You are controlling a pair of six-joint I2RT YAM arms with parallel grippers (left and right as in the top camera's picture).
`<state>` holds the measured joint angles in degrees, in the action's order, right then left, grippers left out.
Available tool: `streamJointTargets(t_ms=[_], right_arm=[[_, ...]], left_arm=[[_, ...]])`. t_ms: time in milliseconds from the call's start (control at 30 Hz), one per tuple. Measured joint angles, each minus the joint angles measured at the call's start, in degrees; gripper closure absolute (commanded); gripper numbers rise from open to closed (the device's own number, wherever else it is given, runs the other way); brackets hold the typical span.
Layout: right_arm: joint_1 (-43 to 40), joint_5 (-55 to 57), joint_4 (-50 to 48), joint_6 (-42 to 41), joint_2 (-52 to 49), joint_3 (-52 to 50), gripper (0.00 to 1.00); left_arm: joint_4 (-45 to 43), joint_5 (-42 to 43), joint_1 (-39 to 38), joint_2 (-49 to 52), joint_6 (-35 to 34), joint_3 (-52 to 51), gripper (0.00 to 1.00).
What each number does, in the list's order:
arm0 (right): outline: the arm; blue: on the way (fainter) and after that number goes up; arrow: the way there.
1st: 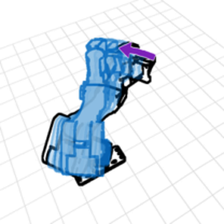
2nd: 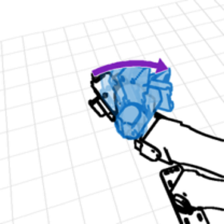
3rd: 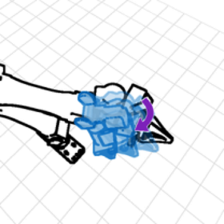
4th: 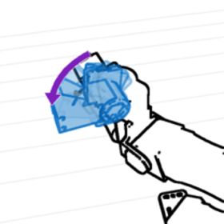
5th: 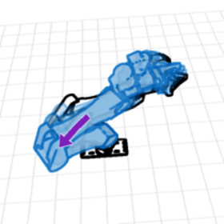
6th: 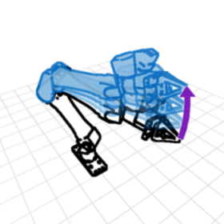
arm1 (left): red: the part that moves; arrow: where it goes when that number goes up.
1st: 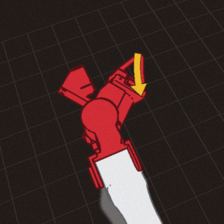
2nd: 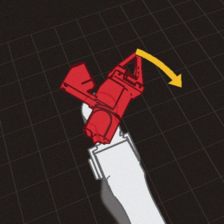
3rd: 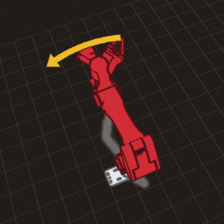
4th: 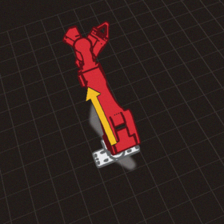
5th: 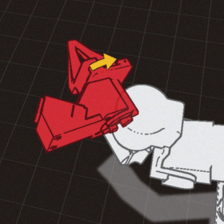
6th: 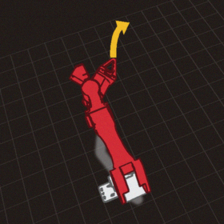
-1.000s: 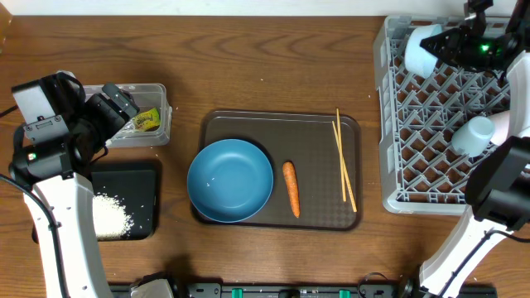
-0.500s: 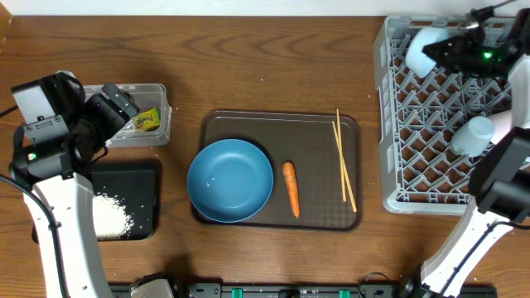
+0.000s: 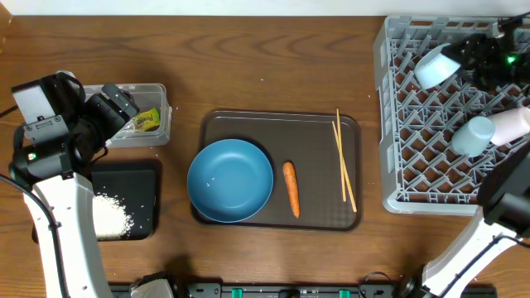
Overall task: Sort waste into correct bins and load items into the dishwasher rack
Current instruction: 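Lower the bowl upside down into the rack and open the right gripper, then move the right gripper over the brown tray toward the chopsticks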
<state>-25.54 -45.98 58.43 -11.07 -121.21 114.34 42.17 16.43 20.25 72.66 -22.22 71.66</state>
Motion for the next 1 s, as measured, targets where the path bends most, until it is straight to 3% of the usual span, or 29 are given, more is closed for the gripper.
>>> streamJointTargets(t_ms=[533,733,1000], right_arm=[[3.0,16.1,4.8,-7.8,29.3,0.0,0.01],[13.0,17.3,12.1,-7.5,35.5,0.0,0.01],[30.9,17.6,19.8,-2.6,35.3,0.0,0.01]], left_arm=[[0.0,0.0,0.0,0.0,0.0,0.0,0.02],[0.0,0.0,0.0,0.0,0.0,0.0,0.02],[0.0,0.0,0.0,0.0,0.0,0.0,0.02]])
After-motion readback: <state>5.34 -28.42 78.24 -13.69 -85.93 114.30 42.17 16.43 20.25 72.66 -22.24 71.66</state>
